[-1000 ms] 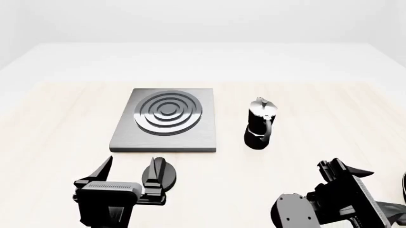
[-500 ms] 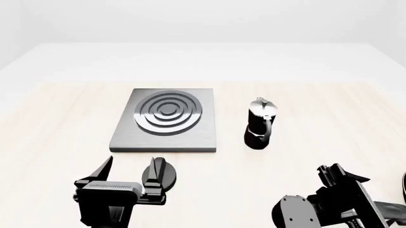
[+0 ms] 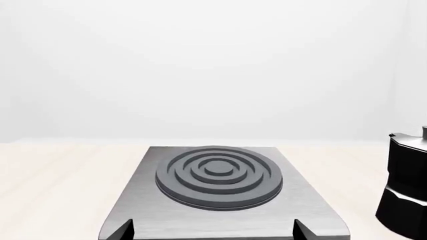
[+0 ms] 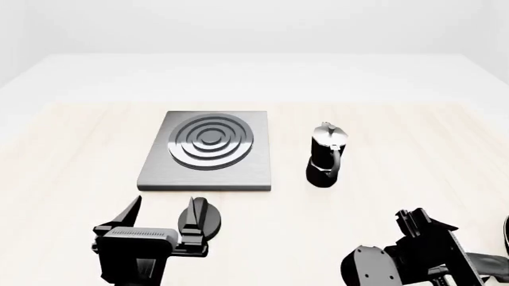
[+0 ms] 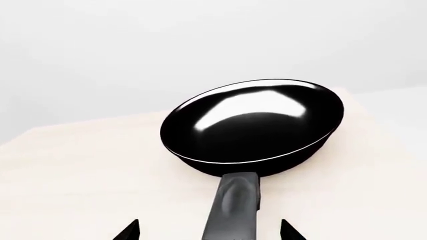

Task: Put the frying pan on the stove.

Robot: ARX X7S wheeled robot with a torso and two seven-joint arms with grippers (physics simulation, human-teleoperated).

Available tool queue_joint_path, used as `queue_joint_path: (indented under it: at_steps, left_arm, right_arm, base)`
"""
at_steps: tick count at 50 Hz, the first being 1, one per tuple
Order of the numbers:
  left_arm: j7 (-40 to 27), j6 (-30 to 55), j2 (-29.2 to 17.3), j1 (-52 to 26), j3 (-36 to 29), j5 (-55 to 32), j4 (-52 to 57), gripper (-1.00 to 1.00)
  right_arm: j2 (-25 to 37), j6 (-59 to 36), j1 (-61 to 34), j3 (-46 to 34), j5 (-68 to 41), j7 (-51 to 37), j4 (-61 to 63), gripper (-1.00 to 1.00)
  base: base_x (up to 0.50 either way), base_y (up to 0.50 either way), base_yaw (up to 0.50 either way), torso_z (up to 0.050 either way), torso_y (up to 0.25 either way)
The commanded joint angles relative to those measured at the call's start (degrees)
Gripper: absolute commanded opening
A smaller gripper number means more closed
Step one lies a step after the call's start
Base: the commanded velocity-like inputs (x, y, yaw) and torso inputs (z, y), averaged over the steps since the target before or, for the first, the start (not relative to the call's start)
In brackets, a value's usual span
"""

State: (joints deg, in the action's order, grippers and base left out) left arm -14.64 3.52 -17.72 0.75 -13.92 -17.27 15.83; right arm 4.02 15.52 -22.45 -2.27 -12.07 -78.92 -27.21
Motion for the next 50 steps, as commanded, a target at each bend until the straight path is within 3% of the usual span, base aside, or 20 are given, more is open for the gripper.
queue_joint_path:
  at_steps: [1,50]
  left_arm:
    - [-0.19,-0.14,-0.15,-0.02,-0.21,-0.05,-0.05,1.0]
    - [-1.62,0.49,-1.09,0.26,-1.09,-0.19,1.81,1.0]
  right_arm:
    - [0.52,0.34,0.43,0.15,-1.59,0.32,-0.36,1.0]
    - [0.79,2.71,2.08,0.51,-6.81,2.0,-2.87,1.0]
  base:
    - [0.0,0.0,0.0,0.0,0.0]
    - [0.0,0.0,0.0,0.0,0.0]
